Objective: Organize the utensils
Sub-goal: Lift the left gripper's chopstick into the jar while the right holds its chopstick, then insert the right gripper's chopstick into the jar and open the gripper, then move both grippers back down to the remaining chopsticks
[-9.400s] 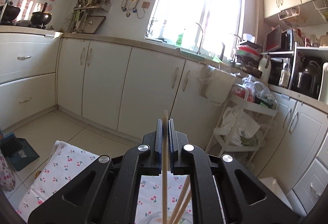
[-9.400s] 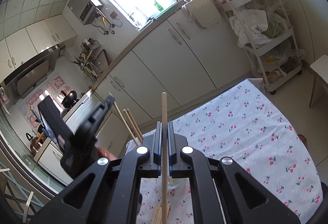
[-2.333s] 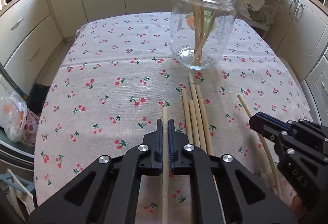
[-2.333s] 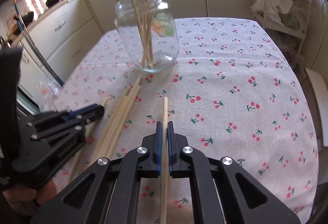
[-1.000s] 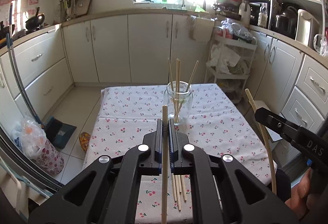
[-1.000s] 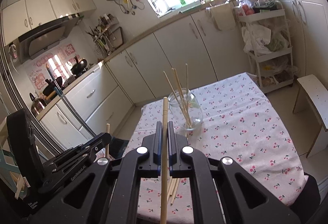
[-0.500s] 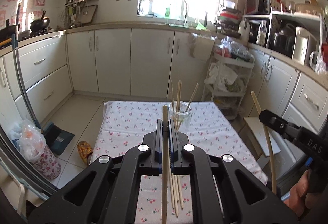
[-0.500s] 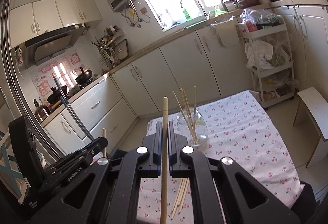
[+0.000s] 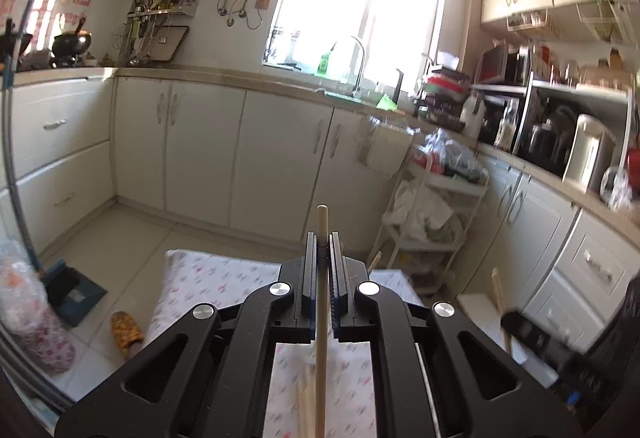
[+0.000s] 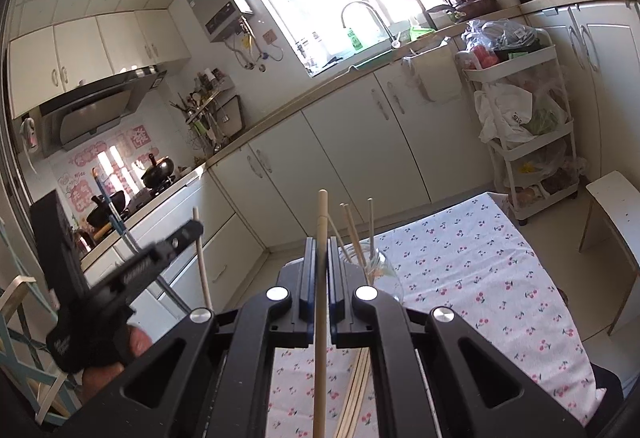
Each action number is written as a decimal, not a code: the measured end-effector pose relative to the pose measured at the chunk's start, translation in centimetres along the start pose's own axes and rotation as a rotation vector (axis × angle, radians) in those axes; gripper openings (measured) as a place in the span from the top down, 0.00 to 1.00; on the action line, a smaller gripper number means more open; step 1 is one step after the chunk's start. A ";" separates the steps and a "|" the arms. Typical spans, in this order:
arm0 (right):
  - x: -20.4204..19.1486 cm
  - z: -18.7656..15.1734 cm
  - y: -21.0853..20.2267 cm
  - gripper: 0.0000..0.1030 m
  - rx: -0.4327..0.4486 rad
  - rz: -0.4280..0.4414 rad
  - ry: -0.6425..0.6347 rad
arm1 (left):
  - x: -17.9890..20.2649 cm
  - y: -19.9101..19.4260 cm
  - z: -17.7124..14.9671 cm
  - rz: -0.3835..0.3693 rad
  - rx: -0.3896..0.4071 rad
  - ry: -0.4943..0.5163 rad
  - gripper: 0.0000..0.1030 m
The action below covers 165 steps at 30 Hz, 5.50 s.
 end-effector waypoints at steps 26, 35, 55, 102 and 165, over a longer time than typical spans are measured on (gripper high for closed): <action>7.7 -0.3 8.8 0.94 -0.022 -0.052 0.072 | 0.5 18.6 2.4 0.073 0.169 -0.098 0.95; 8.0 0.5 10.3 0.94 0.013 -0.055 0.071 | 1.7 19.0 -1.9 0.060 0.110 0.021 0.95; 2.8 5.9 19.0 0.94 0.270 -0.052 -0.040 | -7.3 13.1 -5.4 0.075 -0.002 -0.091 0.53; 1.9 -3.2 11.5 0.43 0.087 -0.246 -0.259 | -9.2 7.4 -8.3 0.159 -0.158 -0.093 0.39; 5.4 -19.1 15.0 0.82 -0.559 -0.273 -0.236 | -11.1 -4.1 -18.2 0.301 -0.448 -0.019 0.14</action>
Point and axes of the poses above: each gripper's, at about its wrist camera, not at the fingertips, and y roughly the way its jaws point, x to its right, z to its top, the point moved 8 cm from there along y, roughly the way its jaws point, and after that the axes turned 3 degrees about z, right-handed, at the moved point
